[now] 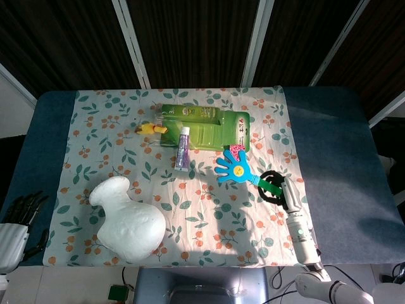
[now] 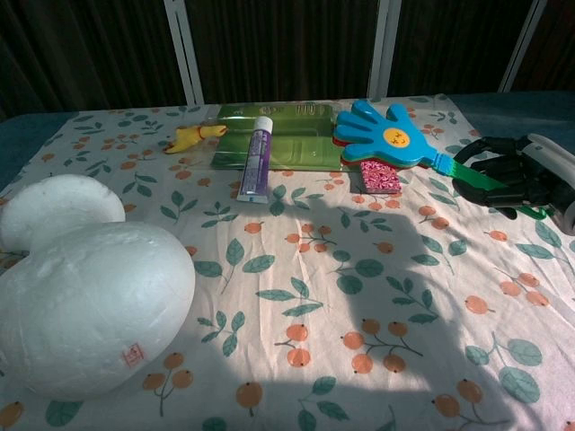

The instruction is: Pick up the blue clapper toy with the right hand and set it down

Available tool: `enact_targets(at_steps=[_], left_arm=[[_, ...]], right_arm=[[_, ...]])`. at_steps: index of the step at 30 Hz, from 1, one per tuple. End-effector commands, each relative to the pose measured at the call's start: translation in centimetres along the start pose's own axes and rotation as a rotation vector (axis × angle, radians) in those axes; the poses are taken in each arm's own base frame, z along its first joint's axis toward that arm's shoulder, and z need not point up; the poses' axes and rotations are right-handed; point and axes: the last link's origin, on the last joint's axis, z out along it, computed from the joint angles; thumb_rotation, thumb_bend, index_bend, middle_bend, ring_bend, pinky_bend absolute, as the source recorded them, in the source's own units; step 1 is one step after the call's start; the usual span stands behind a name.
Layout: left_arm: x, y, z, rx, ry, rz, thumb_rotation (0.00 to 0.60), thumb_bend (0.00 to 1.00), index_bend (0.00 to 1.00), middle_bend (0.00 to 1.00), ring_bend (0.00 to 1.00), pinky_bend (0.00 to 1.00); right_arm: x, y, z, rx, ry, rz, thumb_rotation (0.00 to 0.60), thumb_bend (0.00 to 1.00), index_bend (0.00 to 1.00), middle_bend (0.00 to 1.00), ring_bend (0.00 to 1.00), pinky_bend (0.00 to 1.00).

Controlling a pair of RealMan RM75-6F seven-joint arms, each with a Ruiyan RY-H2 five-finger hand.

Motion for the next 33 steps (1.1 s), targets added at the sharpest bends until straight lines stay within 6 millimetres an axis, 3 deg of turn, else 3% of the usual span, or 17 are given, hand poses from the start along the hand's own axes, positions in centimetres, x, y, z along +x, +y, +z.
enact_targets(at_steps=[1,5,12,13,15,17,22,26,30,33], left_arm=[[0.0,0.0,0.0,0.001,0.000,-0.001,0.600,0.49,0.02,0.00,0.00,0.08],[0.0,-0.1,0.0,0.001,0.000,-0.002,0.600,0.49,0.02,0.00,0.00,0.08],[-0.1,0.0,0.1,-0.001,-0.004,0.000,0.600,0.49,0.02,0.00,0.00,0.08],[-0.1,0.0,0.1,-0.001,-0.007,-0.001,0.600,0.49,0.02,0.00,0.00,0.08],[0.0,0.0,0.1,-0.002,-0.003,-0.003,0.600,0.49,0.02,0.00,0.00,0.08],[0.0,0.0,0.0,-0.001,0.000,-0.003,0.600,0.49,0.02,0.00,0.00,0.08],[0.0,-0.1,0.1,-0.001,-0.003,-0.004,0.600,0.49,0.02,0.00,0.00,0.08],[0.0,0.0,0.0,-0.003,-0.002,-0.003,0.600,0.49,0.02,0.00,0.00,0.08],[-0.1,0.1,0.0,-0.005,-0.001,0.001,0.600,0.49,0.02,0.00,0.00,0.08],[-0.2,0.1,0.1,-0.007,-0.008,0.002,0.600,0.49,0.02,0.00,0.00,0.08]], right_arm=[[-0.4,-0.6,-0.3,0.095,-0.030,0.207,0.600,0.52,1.00,0.80,0.86,0.95],[0.2,-1.2,-0.7,0.209,-0.068,0.273,0.600,0.52,1.00,0.80,0.86,0.95],[0.0,-0.9,-0.5,0.228,-0.037,0.188,0.600,0.53,1.00,0.80,0.88,0.96],[-0.3,-0.6,-0.2,0.207,-0.050,0.131,0.600,0.53,1.00,0.80,0.88,0.96],[-0.5,1.3,0.6,0.124,-0.173,-0.212,0.600,0.53,1.00,0.80,0.88,0.97],[-0.4,1.5,1.0,0.091,-0.198,-0.361,0.600,0.53,1.00,0.80,0.88,0.97],[0.1,1.1,0.7,0.061,-0.247,-0.548,0.600,0.53,1.00,0.81,0.88,0.97],[0.5,-0.8,0.2,0.089,-0.219,-0.440,0.600,0.53,1.00,0.81,0.89,0.97],[1.7,-2.9,-0.5,0.142,-0.118,-0.093,0.600,0.53,1.00,0.81,0.89,0.98],[2.3,-3.2,-0.7,0.174,0.015,0.142,0.600,0.53,1.00,0.81,0.89,0.98]])
